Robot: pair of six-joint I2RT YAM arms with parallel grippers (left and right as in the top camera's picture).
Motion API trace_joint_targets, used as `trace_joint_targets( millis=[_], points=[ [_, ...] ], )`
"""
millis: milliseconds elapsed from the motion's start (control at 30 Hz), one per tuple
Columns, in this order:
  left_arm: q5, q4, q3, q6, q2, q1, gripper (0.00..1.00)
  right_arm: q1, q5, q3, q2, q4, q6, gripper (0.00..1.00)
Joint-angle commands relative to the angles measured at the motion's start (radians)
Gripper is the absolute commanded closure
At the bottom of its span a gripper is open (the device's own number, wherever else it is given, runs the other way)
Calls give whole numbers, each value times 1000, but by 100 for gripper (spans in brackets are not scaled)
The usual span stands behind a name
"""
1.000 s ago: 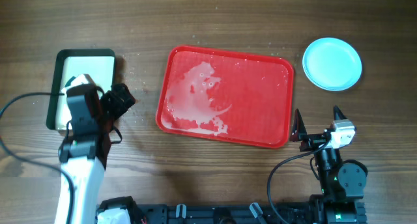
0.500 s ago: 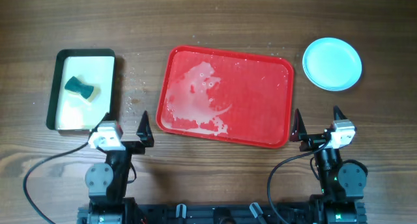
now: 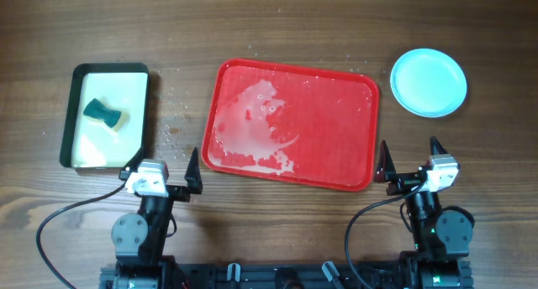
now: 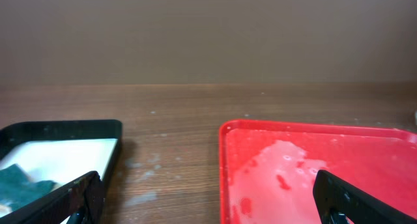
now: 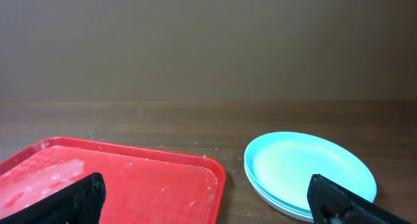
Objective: Clean dirty plates on tray and stack at the side
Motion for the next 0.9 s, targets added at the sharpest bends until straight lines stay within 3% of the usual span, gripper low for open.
trace_joint_targets(
  millis=[0,100,267,467,867],
  points=[
    [11,-4,-6,-99,-11,-45,0,5,3,-1,-9,3,-10,0],
    [-31,-11,-6,-166,-11,-61,0,5,3,-1,-9,3,-10,0],
    [-83,-13,-6,-168,-11,-61,0,5,3,-1,-9,3,-10,0],
    [-70,-14,-6,-76,-11,-61,0,5,3,-1,-9,3,-10,0],
    [-82,-14,-6,-21,-11,-58,0,5,3,-1,-9,3,-10,0]
  ],
)
